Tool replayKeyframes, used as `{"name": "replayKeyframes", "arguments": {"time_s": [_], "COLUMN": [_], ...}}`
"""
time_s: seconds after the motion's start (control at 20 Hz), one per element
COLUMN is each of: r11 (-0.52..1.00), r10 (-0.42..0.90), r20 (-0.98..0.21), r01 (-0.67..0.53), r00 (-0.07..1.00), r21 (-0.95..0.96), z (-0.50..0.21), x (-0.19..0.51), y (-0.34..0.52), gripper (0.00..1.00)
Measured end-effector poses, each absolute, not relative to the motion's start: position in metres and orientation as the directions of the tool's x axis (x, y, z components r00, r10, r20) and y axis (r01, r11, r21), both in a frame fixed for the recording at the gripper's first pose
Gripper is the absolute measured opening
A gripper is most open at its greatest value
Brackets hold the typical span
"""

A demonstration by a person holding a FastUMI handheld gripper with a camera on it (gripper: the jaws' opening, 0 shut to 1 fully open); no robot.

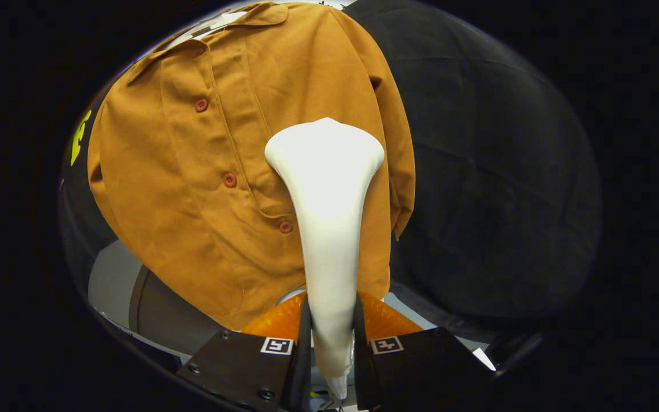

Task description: Iron the clothes twice with a garment steamer, once on the left side and once on the right side.

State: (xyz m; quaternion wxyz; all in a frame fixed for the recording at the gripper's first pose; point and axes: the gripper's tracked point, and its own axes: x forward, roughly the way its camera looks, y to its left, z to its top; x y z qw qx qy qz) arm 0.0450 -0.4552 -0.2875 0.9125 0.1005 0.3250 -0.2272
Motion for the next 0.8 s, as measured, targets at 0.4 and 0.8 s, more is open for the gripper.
{"name": "replayKeyframes", "arguments": {"time_s": [0.4,0.8], "r11": [0.861,0.851], "r10": [-0.374,-0.452], "r20": [-0.676,-0.560], "r01": [0.508,0.524], "r00": [0.635,0.694], "r21": [0.001,-0.038], "z": [-0.299,-0.230], "x": [0.015,0.008], "y": [-0.454,-0.425], "gripper": [0.35,0.34]}}
